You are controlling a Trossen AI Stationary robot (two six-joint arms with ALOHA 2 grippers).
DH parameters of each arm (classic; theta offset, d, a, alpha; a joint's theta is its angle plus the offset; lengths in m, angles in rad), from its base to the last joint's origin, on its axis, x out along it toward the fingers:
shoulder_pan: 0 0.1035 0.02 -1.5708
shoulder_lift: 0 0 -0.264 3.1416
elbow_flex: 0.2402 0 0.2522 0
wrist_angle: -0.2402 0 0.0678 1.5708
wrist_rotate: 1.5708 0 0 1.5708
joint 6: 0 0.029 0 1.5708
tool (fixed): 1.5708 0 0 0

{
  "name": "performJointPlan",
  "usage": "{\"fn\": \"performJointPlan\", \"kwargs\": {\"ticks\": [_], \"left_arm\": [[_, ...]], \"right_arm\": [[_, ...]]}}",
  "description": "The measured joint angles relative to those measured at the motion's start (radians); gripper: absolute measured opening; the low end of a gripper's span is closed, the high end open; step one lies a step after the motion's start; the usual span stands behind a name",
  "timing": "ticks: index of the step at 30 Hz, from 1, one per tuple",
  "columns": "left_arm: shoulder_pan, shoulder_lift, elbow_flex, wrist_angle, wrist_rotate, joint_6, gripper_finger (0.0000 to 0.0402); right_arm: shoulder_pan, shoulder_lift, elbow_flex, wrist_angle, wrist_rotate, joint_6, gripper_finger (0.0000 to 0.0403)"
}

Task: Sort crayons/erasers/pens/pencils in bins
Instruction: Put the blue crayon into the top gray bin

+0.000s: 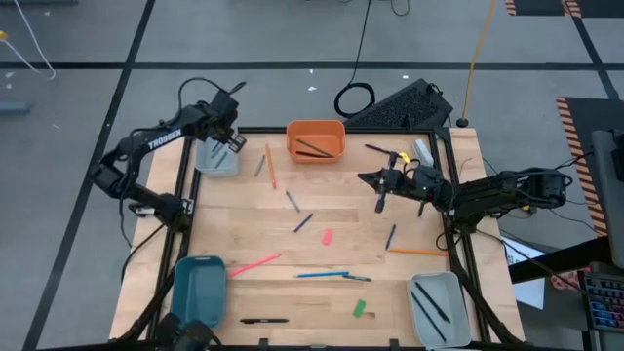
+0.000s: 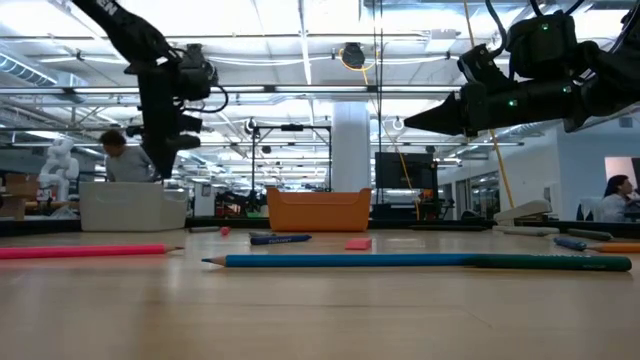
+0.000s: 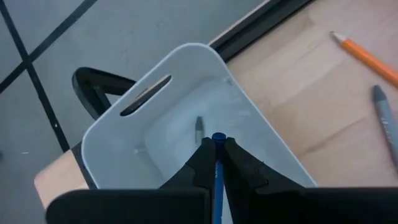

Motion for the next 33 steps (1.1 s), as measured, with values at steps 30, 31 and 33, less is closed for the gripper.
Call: {"fn": "performJointPlan", "kwargs": {"ticks": [30,31,33], "left_arm": [[-0.008,0.000,-0.274,0.337,0.053,-0.049,0.0022],[-0.008,0.000,-0.274,0.338,0.053,-0.048,0.0022],[-0.009,0.000,-0.274,0.338,0.053,-0.039,0.0029]], "right_arm": [[0.000,0.000,0.000,0.026,0.000,0.017,0.0000],[0.000,0.000,0.000,0.026,0.000,0.017,0.0000],[0.000,0.000,0.000,0.026,0.000,0.017,0.0000]]}}
